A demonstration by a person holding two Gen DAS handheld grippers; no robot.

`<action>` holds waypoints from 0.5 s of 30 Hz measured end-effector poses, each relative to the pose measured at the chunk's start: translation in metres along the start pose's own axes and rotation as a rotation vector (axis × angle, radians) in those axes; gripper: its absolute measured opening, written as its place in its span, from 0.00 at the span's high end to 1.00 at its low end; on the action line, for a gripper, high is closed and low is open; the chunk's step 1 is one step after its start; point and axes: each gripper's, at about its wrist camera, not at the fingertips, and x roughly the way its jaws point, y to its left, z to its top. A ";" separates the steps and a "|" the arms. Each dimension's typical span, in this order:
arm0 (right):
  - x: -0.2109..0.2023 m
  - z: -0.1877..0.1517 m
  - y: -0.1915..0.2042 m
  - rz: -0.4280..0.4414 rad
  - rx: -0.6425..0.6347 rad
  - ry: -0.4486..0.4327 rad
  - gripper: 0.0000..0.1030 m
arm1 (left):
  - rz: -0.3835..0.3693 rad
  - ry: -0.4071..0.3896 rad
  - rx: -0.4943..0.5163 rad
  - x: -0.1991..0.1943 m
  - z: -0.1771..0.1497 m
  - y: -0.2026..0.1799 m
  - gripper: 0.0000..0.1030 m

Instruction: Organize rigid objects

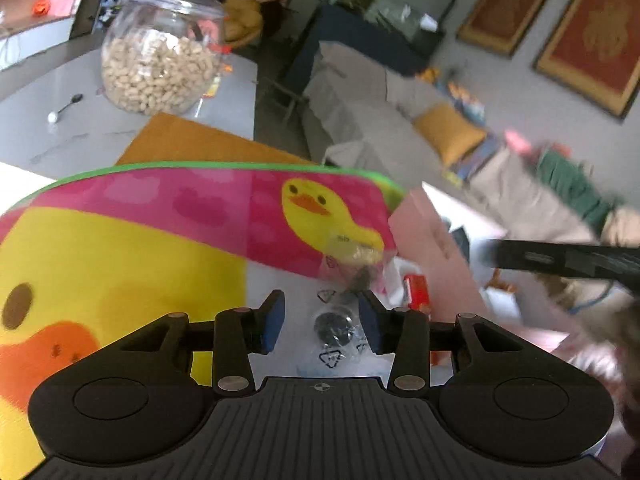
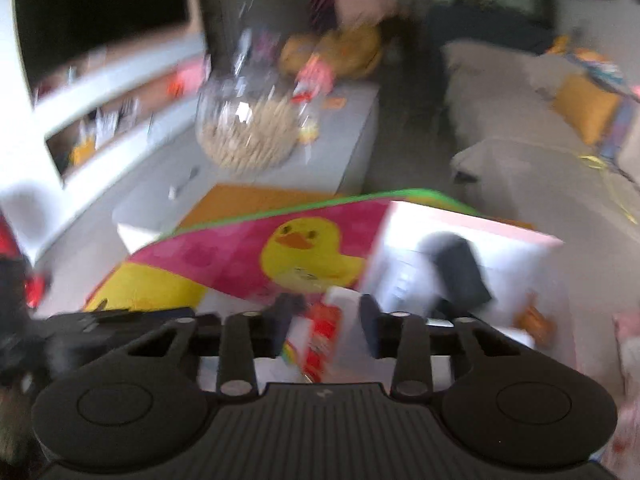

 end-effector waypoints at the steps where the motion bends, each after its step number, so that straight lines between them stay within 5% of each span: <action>1: 0.021 0.015 0.010 -0.019 -0.031 0.064 0.88 | 0.009 -0.021 -0.003 -0.003 0.000 0.003 0.57; 4: 0.082 0.041 0.035 -0.201 -0.156 0.183 0.91 | 0.040 -0.059 -0.008 -0.007 0.001 0.008 0.58; 7: 0.133 0.045 0.054 -0.366 -0.299 0.238 0.92 | 0.022 -0.071 -0.022 -0.008 0.001 0.012 0.75; 15: 0.174 0.021 0.071 -0.462 -0.480 0.354 0.92 | -0.006 0.037 -0.053 0.003 -0.007 0.016 0.86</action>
